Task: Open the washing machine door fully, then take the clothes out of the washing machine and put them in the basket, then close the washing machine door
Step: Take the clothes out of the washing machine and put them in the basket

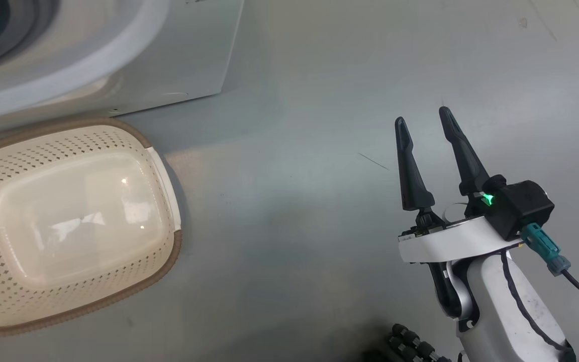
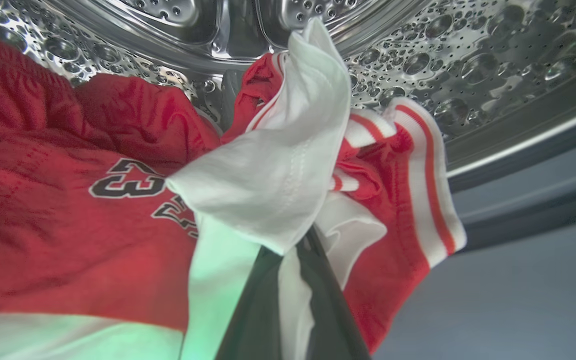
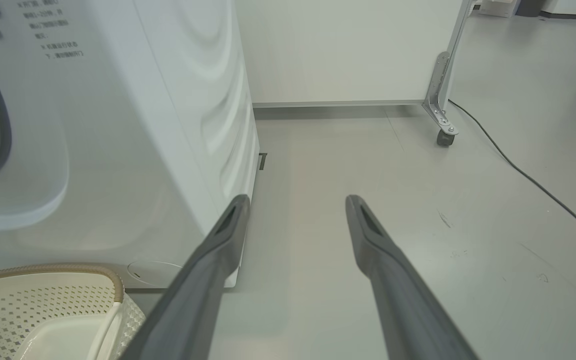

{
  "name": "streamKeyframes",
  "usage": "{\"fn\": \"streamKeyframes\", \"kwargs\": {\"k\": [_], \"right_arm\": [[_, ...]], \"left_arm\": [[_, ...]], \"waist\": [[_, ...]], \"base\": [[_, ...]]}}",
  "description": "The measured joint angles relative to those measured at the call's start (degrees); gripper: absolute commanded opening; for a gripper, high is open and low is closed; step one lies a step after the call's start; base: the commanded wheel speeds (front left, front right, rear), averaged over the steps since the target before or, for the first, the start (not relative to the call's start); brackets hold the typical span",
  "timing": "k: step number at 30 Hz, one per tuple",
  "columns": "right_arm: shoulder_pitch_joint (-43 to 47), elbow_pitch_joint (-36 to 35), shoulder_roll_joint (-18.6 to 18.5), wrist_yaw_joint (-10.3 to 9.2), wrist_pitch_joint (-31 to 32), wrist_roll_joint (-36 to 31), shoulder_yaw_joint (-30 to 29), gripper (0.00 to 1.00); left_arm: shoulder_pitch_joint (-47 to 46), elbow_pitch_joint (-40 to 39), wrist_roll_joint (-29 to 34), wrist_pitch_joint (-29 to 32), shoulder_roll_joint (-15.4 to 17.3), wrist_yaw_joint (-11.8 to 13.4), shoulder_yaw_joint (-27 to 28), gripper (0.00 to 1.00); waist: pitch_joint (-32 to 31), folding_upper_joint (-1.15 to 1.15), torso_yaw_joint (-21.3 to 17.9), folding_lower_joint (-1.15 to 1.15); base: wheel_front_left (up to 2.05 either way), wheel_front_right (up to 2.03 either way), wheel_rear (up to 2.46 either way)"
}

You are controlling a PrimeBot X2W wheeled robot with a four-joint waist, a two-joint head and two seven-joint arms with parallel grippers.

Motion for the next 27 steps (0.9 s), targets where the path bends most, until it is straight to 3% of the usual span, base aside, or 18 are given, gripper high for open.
{"fn": "streamKeyframes", "kwargs": {"k": [17, 27], "right_arm": [[-0.3, 2.4, 0.0, 0.03, 0.0, -1.3, -2.5, 1.00], [0.5, 4.3, -0.7, 0.70, 0.0, -1.5, -3.9, 1.00]], "left_arm": [[4.7, 1.7, 0.3, -11.9, -3.6, -1.5, -3.1, 0.00], [11.4, -1.4, 0.9, -20.3, -4.8, -1.5, -8.0, 0.00]], "waist": [[-6.3, 0.00, 4.6, 0.00], [-12.3, 0.00, 8.3, 0.00]], "base": [[0.00, 0.00, 0.00], [0.00, 0.00, 0.00]]}}
